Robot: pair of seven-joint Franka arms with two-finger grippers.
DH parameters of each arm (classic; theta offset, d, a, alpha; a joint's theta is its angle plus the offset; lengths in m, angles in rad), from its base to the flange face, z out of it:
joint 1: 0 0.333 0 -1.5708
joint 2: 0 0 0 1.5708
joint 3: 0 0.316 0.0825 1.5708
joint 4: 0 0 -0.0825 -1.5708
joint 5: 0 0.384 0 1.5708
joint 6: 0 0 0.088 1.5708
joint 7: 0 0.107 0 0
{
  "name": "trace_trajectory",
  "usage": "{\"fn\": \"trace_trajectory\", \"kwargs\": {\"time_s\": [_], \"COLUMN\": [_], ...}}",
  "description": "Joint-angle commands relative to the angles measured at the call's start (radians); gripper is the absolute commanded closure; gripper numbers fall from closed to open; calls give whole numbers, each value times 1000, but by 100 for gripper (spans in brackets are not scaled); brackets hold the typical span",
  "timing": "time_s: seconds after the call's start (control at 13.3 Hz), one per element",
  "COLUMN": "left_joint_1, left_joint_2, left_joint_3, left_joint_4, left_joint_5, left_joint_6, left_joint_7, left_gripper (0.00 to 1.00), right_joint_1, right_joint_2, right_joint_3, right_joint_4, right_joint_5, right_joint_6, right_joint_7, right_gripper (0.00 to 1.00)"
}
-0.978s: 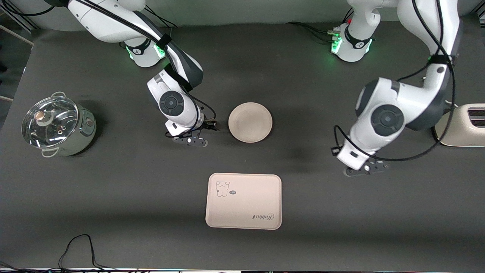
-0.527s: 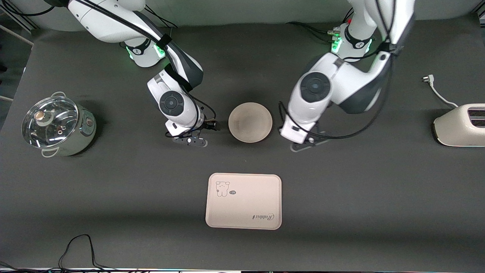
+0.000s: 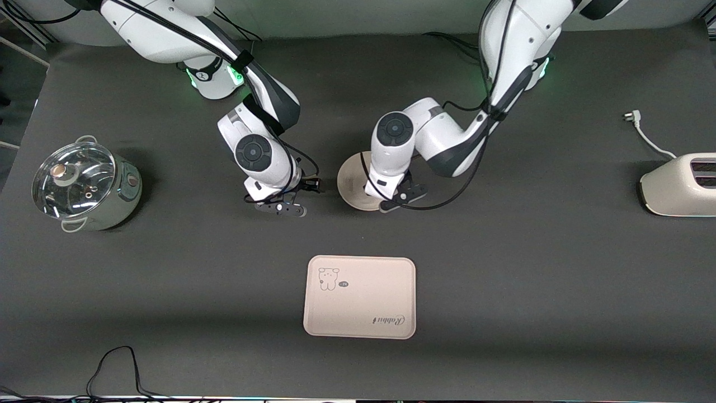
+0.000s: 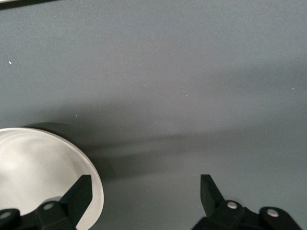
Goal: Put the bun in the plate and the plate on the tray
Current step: 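Carry the bun with the left gripper over the plate and lower it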
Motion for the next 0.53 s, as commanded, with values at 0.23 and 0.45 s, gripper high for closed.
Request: {"fn": "trace_trajectory", "kwargs": {"time_s": [0.23,0.45], "left_joint_1": [-50,-50], "left_joint_2": [42,40], "left_joint_3": [8,8], "left_joint_4": [1,1], "left_joint_5": [64,64], "left_joint_6": [10,-2], "left_joint_7": [-87,-88], "left_gripper": [0,0], "right_joint_1": [11,10], "right_joint_2": [13,13], "right_joint_3": [-4,-4], "right_joint_4": [-3,-9], "right_joint_5": [-20,-20], "right_joint_6": [27,32], "right_joint_7": [7,7], "right_gripper": [0,0]}}
